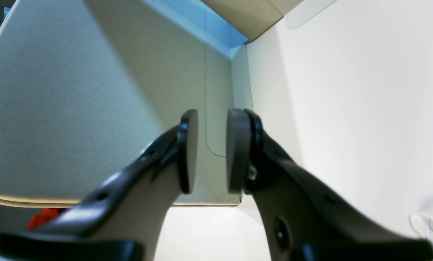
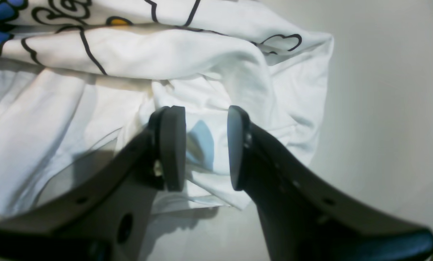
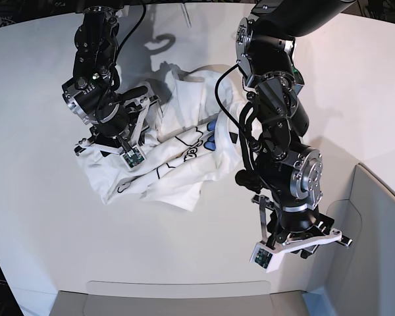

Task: Layout the t-shirt on the table in an organized manner, then fold the t-shirt properly
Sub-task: 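Lower the left gripper toward the shirt beside the right gripper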

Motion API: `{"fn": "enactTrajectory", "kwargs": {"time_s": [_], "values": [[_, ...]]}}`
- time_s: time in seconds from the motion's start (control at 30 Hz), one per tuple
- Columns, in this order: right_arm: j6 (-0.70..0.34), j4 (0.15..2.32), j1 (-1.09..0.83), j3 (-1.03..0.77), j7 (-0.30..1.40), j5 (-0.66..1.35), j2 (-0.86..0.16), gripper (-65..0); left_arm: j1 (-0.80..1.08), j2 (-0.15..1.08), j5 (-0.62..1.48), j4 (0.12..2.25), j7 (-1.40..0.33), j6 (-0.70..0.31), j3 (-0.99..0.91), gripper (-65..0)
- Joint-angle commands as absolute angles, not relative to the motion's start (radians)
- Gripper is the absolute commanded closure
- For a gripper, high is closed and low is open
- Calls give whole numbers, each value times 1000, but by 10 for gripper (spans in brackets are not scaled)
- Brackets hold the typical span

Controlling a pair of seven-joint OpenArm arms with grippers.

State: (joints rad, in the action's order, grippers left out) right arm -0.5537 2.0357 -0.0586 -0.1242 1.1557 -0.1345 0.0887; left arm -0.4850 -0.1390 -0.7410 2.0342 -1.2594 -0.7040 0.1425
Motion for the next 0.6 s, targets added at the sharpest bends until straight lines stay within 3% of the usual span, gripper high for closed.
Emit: {"fn": "enactTrajectory", "kwargs": {"time_s": [0.0,0.07,0.43,0.57], "values": [[-552,2051,-44,-127,1138,-133,85,-197,-515,-143,-746,2048,-1245,-698,147,-129],[-552,2051,-44,-127,1138,-133,84,-197,-515,-143,-727,2048,-1214,-698,147,-129],[-552,2051,-30,-128,1136,-133,81,-197,-506,-143,-432,2048,-992,-216,147,-129],[-552,2051,-27,-128,1136,-133,58,-197,-495,-143,-274,2048,-914,-114,147,-129]]}}
